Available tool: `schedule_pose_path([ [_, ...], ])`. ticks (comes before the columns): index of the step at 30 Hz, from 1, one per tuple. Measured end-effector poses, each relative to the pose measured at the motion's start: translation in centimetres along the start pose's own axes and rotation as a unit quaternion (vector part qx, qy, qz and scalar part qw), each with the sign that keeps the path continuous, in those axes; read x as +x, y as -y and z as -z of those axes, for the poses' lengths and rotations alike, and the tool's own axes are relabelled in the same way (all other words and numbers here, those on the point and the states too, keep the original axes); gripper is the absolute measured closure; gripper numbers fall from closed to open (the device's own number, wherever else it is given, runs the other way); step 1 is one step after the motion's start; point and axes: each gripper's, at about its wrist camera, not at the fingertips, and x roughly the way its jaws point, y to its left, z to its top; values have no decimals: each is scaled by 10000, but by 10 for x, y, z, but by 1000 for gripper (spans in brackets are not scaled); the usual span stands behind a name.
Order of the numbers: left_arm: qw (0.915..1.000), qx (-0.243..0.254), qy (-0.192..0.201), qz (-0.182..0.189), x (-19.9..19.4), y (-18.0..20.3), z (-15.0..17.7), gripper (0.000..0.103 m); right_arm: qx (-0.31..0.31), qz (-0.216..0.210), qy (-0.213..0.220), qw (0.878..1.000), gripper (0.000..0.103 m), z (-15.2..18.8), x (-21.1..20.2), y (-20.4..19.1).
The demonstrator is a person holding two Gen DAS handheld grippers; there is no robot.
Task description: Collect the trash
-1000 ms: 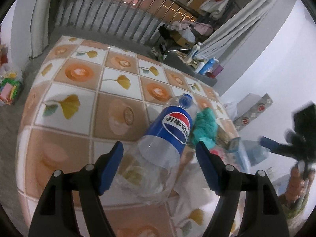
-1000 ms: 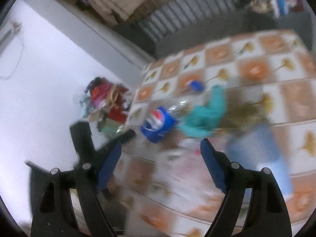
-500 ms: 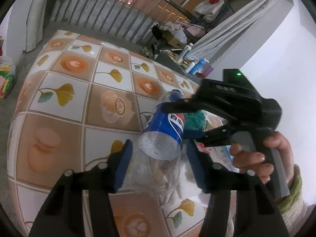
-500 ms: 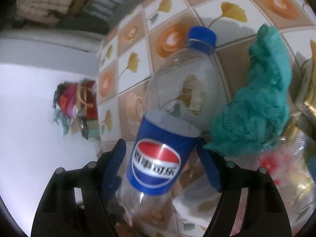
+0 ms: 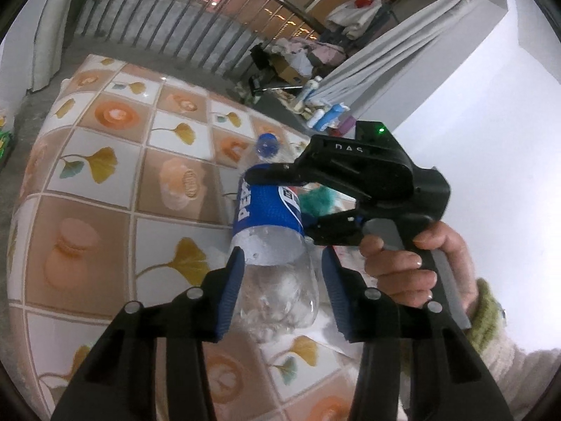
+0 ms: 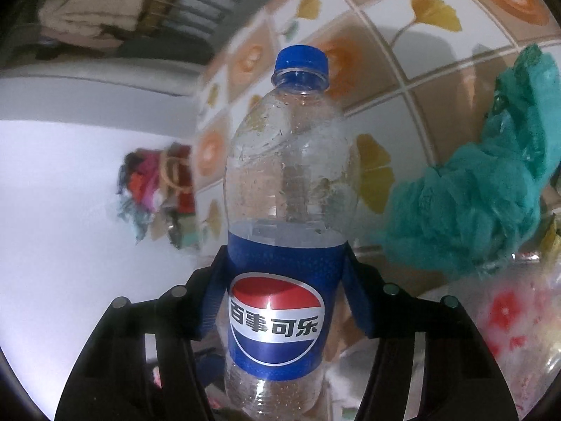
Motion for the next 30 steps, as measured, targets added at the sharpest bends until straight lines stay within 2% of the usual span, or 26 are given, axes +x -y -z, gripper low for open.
schedule_pose_path([
  [7, 9981, 253, 98, 550, -28, 51, -3, 59, -459, -769, 133, 9959, 47, 17, -75, 2],
  [10, 9957, 572, 110, 721, -35, 83, 0, 59, -619, -983, 423, 9923, 47, 32, -131, 22],
  [13, 9931, 776, -38, 874, -29, 108, 4, 58, -706, -1030, 722, 9895, 46, 48, -175, 47],
  [16, 9901, 1000, -383, 912, -5, 139, 12, 56, -761, -785, 1084, 9881, 46, 70, -227, 88],
  [18, 9875, 1143, -617, 887, 15, 157, 19, 49, -745, -533, 1257, 9878, 46, 80, -240, 105],
  [20, 9856, 1219, -850, 805, 37, 172, 26, 46, -745, -97, 1408, 9872, 46, 95, -257, 130],
  [22, 9838, 1219, -1111, 698, 65, 186, 31, 40, -723, 282, 1481, 9859, 46, 107, -257, 146],
  [27, 9804, 1096, -1631, 119, 135, 203, 43, 39, -598, 807, 1509, 9834, 46, 108, -253, 183],
  [28, 9805, 954, -1711, -159, 152, 203, 44, 38, -565, 888, 1511, 9829, 46, 106, -250, 188],
  [30, 9810, 679, -1765, -441, 170, 196, 41, 36, -531, 966, 1516, 9823, 46, 103, -251, 195],
])
